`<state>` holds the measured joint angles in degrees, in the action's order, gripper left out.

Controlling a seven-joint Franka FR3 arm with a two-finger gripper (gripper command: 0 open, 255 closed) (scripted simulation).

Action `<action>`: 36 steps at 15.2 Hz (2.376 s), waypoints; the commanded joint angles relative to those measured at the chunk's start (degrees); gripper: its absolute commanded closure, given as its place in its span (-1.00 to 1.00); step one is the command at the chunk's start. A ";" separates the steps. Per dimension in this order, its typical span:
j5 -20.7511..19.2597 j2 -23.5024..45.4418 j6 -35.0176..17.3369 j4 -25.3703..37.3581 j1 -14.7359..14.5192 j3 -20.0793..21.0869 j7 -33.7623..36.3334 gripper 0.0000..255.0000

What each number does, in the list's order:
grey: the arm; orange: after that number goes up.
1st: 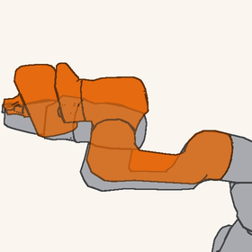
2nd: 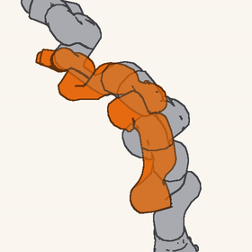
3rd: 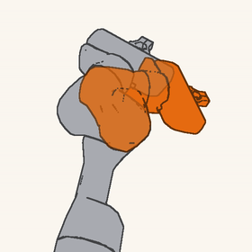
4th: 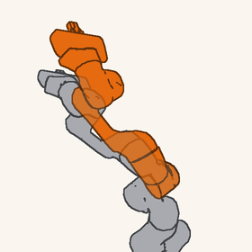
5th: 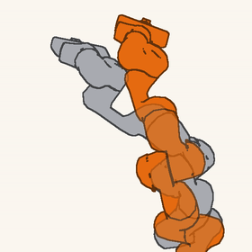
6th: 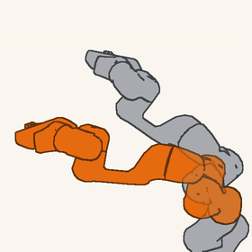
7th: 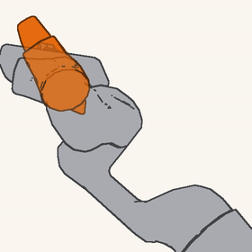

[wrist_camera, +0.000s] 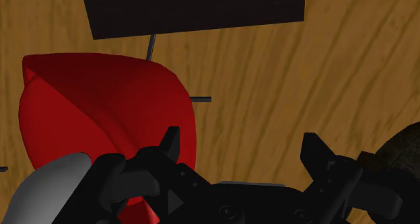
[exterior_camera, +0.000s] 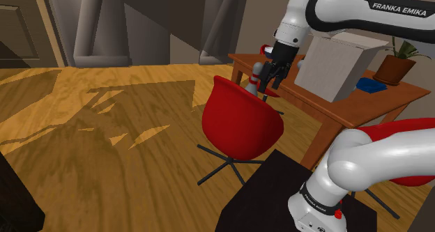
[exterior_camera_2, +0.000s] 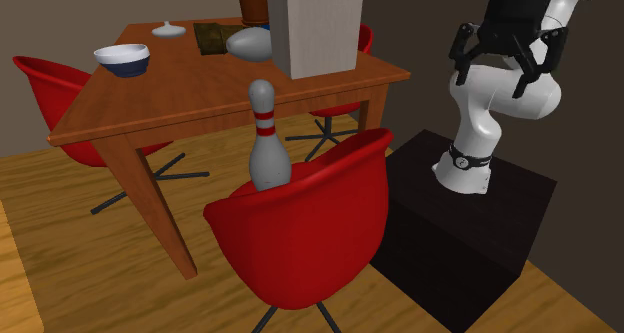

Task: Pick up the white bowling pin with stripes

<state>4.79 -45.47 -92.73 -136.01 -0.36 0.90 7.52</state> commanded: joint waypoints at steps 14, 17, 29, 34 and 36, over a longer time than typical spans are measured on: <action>-8.09 15.43 -7.97 9.10 2.72 -14.49 -20.77 -1.00; -8.39 20.28 -9.48 12.97 2.82 -17.62 -25.56 -1.00; -1.05 44.39 -11.24 35.74 4.14 -28.57 -46.15 -1.00; 5.76 57.02 -8.43 49.98 8.02 -30.68 -54.53 -1.00; 6.76 58.89 -8.59 51.52 8.89 -30.61 -55.65 -1.00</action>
<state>10.92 12.32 -101.28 -85.47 8.05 -29.67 -47.32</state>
